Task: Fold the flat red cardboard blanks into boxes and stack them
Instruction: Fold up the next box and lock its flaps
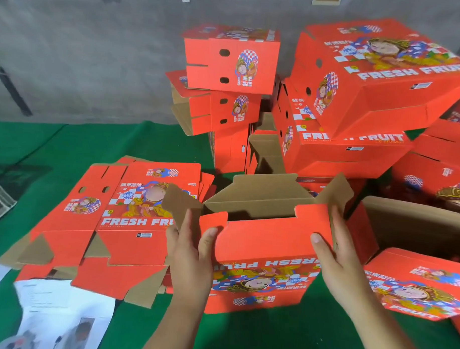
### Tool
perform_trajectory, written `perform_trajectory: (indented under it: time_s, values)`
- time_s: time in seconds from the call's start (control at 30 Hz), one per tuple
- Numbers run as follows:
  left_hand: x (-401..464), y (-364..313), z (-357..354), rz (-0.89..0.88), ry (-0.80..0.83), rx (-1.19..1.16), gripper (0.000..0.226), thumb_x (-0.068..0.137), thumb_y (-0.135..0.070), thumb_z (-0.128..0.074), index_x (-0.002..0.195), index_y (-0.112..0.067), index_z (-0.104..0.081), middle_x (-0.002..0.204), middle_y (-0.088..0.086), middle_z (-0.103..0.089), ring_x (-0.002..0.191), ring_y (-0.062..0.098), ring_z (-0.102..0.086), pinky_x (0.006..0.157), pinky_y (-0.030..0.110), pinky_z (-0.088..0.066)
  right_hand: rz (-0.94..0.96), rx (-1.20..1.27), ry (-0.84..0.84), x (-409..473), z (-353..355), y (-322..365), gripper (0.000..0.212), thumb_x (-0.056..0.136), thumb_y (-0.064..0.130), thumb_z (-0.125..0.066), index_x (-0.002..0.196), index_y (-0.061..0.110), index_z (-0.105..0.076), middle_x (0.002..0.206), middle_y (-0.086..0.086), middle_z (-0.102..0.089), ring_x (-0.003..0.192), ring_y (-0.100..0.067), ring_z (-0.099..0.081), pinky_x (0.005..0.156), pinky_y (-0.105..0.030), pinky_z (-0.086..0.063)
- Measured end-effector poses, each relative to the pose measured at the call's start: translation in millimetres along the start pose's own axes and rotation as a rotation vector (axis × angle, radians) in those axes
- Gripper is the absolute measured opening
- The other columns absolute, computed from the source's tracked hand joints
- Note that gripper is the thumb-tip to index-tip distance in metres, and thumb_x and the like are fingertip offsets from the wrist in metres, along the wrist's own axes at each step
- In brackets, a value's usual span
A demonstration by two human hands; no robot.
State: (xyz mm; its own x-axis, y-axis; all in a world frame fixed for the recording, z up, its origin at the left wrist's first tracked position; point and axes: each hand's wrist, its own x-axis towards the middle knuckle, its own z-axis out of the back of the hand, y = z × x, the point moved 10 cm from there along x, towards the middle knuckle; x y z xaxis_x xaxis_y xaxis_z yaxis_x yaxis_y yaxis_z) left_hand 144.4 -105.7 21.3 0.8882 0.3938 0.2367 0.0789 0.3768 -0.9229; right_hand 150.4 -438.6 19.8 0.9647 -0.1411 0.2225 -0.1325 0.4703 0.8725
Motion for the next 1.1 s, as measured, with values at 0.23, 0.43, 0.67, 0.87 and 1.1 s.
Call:
perform_trajectory:
  time_s: [0.23, 0.43, 0.67, 0.87, 1.1]
  values:
    - [2.7, -9.7, -10.9, -0.234, -0.031, 0.401, 0.078, 0.093, -0.020, -0.074, 0.161, -0.025, -0.035, 0.122, 0.019, -0.050, 0.107, 0.039, -0.051, 0.091, 0.049, -0.048, -0.173, -0.145, -0.115, -10.2, -4.8, -20.2, 0.093, 0.096, 0.024, -0.069, 0.156, 0.051, -0.005, 0.164, -0.001, -0.036, 0.145, -0.033, -0.042, 0.115, -0.051, -0.038]
    - [-5.1, -21.8, -7.4, -0.417, -0.108, 0.348, 0.058, 0.079, 0.014, -0.058, 0.117, -0.029, -0.053, 0.101, 0.015, -0.058, 0.085, 0.041, -0.059, 0.073, 0.052, -0.047, -0.170, -0.219, -0.207, -12.5, 0.4, -14.2, 0.120, 0.094, 0.027, -0.070, 0.145, 0.060, 0.033, 0.143, -0.033, -0.053, 0.117, -0.054, -0.060, 0.096, -0.056, -0.051]
    - [2.1, -15.3, -27.5, -0.453, 0.137, 0.349, 0.052, 0.089, -0.027, -0.077, 0.135, -0.035, -0.054, 0.113, -0.023, -0.055, 0.100, 0.017, -0.051, 0.086, 0.030, -0.032, -0.030, -0.337, -0.161, -12.0, -9.4, -1.5, 0.093, 0.103, 0.025, -0.054, 0.159, 0.045, 0.017, 0.171, 0.006, -0.016, 0.144, -0.039, -0.044, 0.103, -0.057, -0.049]
    - [20.6, -24.6, -72.4, -0.515, 0.532, 0.616, 0.068, 0.094, -0.078, -0.039, 0.155, -0.048, -0.040, 0.163, 0.004, -0.021, 0.150, 0.028, -0.020, 0.123, 0.045, -0.022, -0.013, -0.323, -0.087, -3.6, -14.1, -7.1, 0.071, 0.107, 0.018, -0.044, 0.161, 0.048, -0.012, 0.171, 0.020, -0.007, 0.150, -0.018, -0.033, 0.098, -0.042, -0.050]
    - [69.1, -34.1, -89.8, -0.254, 0.485, 0.650, 0.060, 0.092, -0.079, -0.028, 0.138, -0.046, -0.047, 0.137, 0.002, -0.033, 0.130, 0.034, -0.049, 0.110, 0.046, -0.040, -0.044, -0.305, -0.046, -6.1, -18.9, -17.4, 0.062, 0.107, 0.014, -0.044, 0.161, 0.041, -0.026, 0.171, 0.016, -0.007, 0.154, -0.022, -0.027, 0.118, -0.050, -0.033]
